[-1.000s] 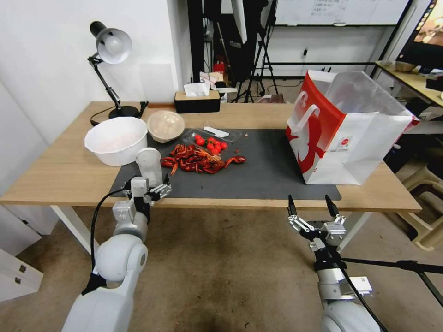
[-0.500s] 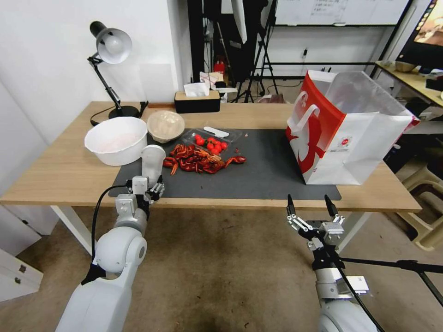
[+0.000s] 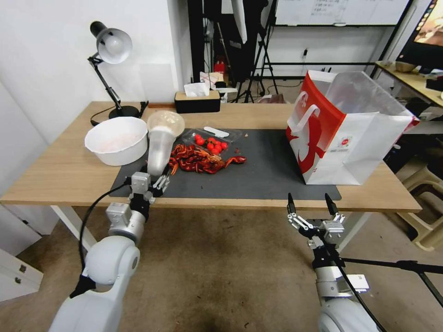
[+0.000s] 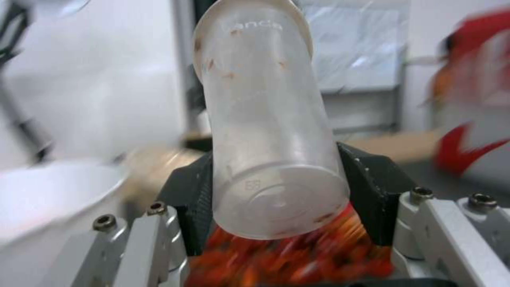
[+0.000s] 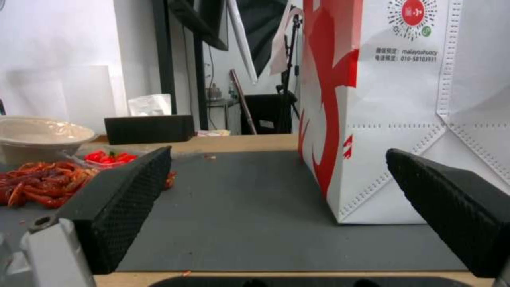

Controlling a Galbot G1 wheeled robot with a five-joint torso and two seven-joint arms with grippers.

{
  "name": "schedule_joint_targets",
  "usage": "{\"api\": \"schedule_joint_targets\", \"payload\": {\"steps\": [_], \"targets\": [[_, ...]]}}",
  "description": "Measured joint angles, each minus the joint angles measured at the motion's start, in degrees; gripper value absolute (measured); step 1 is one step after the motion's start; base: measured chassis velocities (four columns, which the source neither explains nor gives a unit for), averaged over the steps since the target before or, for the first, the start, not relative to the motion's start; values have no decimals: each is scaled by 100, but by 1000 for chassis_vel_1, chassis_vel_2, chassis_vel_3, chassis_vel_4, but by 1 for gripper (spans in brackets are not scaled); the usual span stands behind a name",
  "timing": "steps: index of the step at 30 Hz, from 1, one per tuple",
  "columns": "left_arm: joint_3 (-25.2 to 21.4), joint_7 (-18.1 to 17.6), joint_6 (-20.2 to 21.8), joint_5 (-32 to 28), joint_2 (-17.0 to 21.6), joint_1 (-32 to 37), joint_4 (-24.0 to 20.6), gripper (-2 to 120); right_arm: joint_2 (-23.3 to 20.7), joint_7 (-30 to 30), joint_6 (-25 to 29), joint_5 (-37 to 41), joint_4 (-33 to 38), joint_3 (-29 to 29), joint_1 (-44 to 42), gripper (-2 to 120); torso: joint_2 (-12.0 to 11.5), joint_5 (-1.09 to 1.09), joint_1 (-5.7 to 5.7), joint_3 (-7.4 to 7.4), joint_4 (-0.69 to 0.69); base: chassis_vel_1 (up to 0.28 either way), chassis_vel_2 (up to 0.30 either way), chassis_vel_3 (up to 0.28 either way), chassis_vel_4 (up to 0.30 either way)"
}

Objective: Pick up the trash from the table and place it into the takeout bag.

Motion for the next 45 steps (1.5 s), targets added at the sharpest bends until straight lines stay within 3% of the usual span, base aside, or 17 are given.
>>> {"api": "schedule_joint_targets", "payload": {"steps": [1,4,5,7,11,15,19,22,23,25,26,31,33,34,37,42,45], "targets": [[0,0,0,0,0,0,0,53,0,0,0,0,0,0,0,100,0,0,0,0,0,0,0,0,0],[255,635,-572,-771,572,-290,218,53,11,-1,12,-22,0,-5,-28,100,0,-1,0,0,-1,0,0,0,0],[255,635,-572,-771,572,-290,218,53,11,-1,12,-22,0,-5,-28,100,0,-1,0,0,-1,0,0,0,0],[442,1004,-792,-1164,980,-603,406,53,17,-2,13,-37,-2,-4,-38,100,0,-2,0,0,-1,0,0,0,0],[786,1315,-901,-1708,1479,-1220,660,53,25,-2,13,-61,-36,4,-37,100,0,-1,0,0,-1,0,0,0,0],[1312,1428,-947,-2241,1830,-1932,915,53,41,-2,9,-74,-91,8,3,100,0,0,0,0,0,0,0,0,0],[1714,1437,-953,-2454,1926,-2405,1106,53,46,0,-1,-75,-130,9,46,100,0,0,0,1,0,0,0,0,0],[2581,1401,-944,-2680,1922,-3309,1449,53,40,9,-29,-75,-192,15,131,100,0,-1,0,1,-2,0,0,0,0],[2581,1401,-944,-2680,1922,-3309,1449,53,40,9,-29,-75,-192,15,131,100,0,-1,0,1,-2,0,0,0,0],[3112,1329,-917,-2810,1840,-3923,1684,53,34,16,-48,-75,-238,17,187,100,0,1,0,1,0,0,0,0,0],[3112,1329,-917,-2810,1840,-3923,1684,53,34,16,-48,-75,-238,17,187,100,0,1,0,1,0,0,0,0,0],[3971,1101,-788,-3112,1514,-5029,2106,53,35,16,-55,-75,-319,16,240,100,-1,-3,1,1,2,0,0,0,0],[4640,862,-689,-3394,1173,-5861,2315,53,49,11,-53,-79,-373,16,253,100,0,7,1,0,-1,0,0,0,0],[4640,862,-689,-3394,1173,-5861,2315,53,49,11,-53,-79,-373,16,253,100,0,7,1,0,-1,0,0,0,0],[5366,687,-636,-3673,628,-6668,2665,53,69,12,-40,-85,-414,30,257,100,-1,5,1,1,-1,0,0,0,0],[5786,665,-627,-3805,81,-7213,3079,53,79,14,-25,-87,-426,65,258,100,-1,2,1,1,-4,0,0,0,0],[6049,669,-633,-3849,-381,-7602,3585,53,77,17,-9,-85,-428,80,268,100,-1,0,0,0,-1,0,0,0,0]]}}
